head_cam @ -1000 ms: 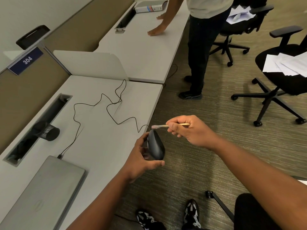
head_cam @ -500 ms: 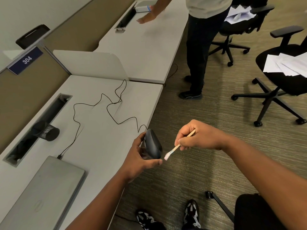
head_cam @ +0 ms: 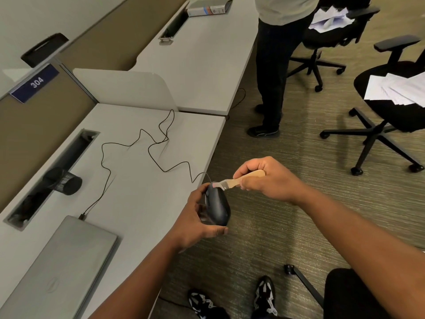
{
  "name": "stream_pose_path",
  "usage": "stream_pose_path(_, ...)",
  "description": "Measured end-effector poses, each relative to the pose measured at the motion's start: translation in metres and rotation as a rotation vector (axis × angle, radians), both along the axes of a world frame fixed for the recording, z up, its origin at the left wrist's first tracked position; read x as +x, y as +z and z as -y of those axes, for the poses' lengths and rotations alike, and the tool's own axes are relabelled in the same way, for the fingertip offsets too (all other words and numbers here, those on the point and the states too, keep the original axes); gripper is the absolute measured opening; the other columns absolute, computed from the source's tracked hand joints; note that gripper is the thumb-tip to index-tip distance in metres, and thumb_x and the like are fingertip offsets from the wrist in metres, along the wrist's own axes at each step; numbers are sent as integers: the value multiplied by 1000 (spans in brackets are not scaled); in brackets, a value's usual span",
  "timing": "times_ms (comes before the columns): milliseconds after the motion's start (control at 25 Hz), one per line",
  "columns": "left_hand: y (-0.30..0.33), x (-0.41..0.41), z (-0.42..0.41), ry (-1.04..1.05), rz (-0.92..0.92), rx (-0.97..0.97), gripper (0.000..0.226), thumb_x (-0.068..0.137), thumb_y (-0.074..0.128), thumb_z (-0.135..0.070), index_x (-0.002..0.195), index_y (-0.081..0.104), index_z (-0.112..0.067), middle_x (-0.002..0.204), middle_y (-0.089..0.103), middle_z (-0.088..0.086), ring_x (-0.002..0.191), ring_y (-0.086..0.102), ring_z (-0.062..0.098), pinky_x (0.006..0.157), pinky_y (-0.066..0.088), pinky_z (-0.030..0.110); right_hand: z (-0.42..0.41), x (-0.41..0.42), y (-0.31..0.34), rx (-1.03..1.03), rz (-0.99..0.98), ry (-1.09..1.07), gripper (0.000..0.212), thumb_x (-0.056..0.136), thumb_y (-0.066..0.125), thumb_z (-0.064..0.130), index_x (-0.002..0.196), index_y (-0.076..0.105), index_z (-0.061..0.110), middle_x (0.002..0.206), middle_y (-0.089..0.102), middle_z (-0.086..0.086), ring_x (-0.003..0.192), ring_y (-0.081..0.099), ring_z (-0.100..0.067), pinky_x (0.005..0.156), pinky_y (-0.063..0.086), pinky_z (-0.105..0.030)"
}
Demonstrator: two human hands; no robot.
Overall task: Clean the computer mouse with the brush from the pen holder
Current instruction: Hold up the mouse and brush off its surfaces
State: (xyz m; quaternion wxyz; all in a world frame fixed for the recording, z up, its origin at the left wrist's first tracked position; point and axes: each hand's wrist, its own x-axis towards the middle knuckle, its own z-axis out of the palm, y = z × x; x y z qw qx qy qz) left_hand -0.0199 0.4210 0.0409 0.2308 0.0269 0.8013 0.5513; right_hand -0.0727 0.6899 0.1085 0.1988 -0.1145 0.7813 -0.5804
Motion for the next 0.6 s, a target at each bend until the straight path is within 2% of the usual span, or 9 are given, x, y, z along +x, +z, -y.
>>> stream_pose_path(80, -2, 0, 0, -9, -1, -4, 120, 53, 106, -46, 143, 32, -73, 137, 45, -50, 132, 61, 14, 98, 61, 28, -2, 0, 5, -32, 47, 51, 14, 84, 71, 9, 89, 81, 18, 75, 73, -6, 67, 61, -14, 61, 48, -29)
stream_pose_path(200, -4, 0, 0, -36, -24, -28, 125, 53, 105, -46, 150, 29, -65, 148, 41, -40, 135, 58, 16, 105, 60, 34, -7, 0, 10, -31, 107, 138, 16, 76, 69, 9, 84, 81, 15, 75, 75, -12, 68, 65, -15, 61, 51, -25)
stream_pose_path(320, -4, 0, 1, -57, -36, -59, 124, 55, 105, -45, 149, 27, -68, 152, 39, -35, 135, 57, 12, 106, 58, 32, -11, -4, 11, -55, 94, 65, 14, 76, 70, 10, 84, 80, 16, 78, 76, -18, 68, 67, -18, 64, 54, -32)
stream_pose_path(480, 1, 0, 0, -101, -77, -118, 118, 58, 103, -46, 139, 25, -80, 146, 36, -36, 128, 56, 2, 96, 57, 20, -5, -4, 6, -55, -4, -110, 12, 90, 77, 12, 98, 78, 21, 91, 79, -14, 82, 73, -29, 81, 60, -51)
stream_pose_path(560, 3, -1, -2, -118, -100, -141, 116, 59, 101, -46, 135, 24, -84, 142, 35, -38, 122, 55, -5, 91, 56, 16, 0, -3, 6, 2, -46, -62, 13, 92, 76, 14, 101, 78, 23, 89, 79, -10, 81, 74, -28, 78, 61, -49)
stream_pose_path(600, 3, -1, -3, -123, -114, -148, 115, 59, 101, -45, 135, 24, -84, 140, 35, -38, 120, 55, -7, 90, 55, 15, 1, -2, 6, 52, -67, -13, 13, 92, 76, 15, 99, 78, 26, 85, 79, -5, 75, 72, -21, 73, 60, -44)
